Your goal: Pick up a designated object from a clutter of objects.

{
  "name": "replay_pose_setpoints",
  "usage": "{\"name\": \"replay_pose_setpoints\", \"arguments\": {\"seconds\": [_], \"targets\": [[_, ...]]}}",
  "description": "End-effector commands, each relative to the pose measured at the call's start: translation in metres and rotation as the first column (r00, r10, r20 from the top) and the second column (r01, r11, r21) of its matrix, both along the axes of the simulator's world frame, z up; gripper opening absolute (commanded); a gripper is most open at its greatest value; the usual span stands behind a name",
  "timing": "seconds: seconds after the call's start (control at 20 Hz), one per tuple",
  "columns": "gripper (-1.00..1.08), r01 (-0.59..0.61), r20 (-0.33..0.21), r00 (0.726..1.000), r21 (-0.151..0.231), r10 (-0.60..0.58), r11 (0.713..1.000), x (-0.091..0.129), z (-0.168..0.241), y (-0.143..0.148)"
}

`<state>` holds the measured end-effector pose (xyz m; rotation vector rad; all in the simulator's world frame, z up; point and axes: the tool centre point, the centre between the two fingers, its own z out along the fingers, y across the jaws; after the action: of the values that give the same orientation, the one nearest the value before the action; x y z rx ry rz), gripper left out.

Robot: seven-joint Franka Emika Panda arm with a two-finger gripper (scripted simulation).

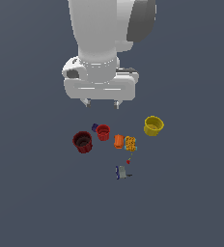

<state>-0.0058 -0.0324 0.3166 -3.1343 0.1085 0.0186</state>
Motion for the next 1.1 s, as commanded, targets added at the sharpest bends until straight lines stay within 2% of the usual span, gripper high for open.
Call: {"name": "replay_pose_setpoints", "arguments": {"seconds": [0.0,0.45,1.05], "targets": [[1.0,0.0,0.0,1.0,0.0,0.0,1.0,0.0,0.0,0.0],[1.0,-0.042,0.017,0.999,-0.028,0.043,0.999,0.001,0.007,-0.01],[1.0,0.015,0.018,1.0,-0.023,-0.015,1.0,0.0,-0.013,-0.01]]}}
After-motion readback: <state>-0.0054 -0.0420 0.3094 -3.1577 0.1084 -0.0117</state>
